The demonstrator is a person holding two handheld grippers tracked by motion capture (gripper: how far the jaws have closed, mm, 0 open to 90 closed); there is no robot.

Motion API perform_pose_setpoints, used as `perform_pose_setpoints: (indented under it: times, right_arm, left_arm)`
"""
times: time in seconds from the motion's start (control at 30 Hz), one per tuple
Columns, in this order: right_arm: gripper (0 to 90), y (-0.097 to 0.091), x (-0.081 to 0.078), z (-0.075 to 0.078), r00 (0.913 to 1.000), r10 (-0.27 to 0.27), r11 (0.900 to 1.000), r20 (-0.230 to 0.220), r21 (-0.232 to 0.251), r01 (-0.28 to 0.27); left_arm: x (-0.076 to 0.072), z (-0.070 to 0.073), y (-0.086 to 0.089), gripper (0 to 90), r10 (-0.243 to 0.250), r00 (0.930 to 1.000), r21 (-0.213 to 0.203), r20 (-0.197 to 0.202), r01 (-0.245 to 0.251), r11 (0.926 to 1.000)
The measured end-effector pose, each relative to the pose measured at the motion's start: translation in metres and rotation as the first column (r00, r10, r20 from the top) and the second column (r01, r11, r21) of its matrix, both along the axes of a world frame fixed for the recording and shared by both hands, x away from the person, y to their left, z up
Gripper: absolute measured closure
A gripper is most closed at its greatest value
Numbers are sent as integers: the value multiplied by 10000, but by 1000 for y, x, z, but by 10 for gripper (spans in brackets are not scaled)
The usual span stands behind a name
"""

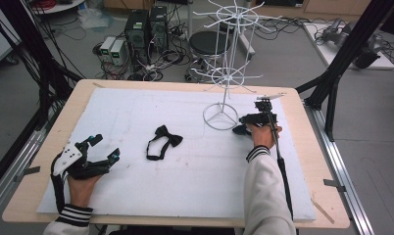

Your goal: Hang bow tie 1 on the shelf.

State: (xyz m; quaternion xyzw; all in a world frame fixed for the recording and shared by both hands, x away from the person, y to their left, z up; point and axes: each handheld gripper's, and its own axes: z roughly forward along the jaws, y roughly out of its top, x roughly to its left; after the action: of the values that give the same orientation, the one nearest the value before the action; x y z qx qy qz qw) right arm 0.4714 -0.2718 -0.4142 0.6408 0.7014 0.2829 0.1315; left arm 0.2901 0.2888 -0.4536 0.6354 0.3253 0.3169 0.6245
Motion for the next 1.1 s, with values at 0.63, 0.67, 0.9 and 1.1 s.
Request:
perform_pose_setpoints:
  times: [0.63, 0.67, 0.9, 1.1]
  right_arm:
    - [395, 0, 4, -10, 9990, 23, 10000, -452, -62, -26]
    - [410, 0, 4, -10, 9989, 35, 10000, -474, -44, -37]
    - [525, 1, 3, -10, 9979, -31, 10000, -643, 80, 36]
    - [717, -3, 3, -10, 9965, 4, 9990, -834, 451, 34]
  left_arm:
    - [0, 0, 0, 143, 13, 10000, 20, -5, -13, 10000]
    - [0, 0, 0, 143, 10, 10000, 17, -5, -10, 10000]
    - [0, 0, 0, 143, 2, 10000, 17, -16, -2, 10000]
    - [0, 0, 0, 143, -2, 10000, 33, 2, 2, 10000]
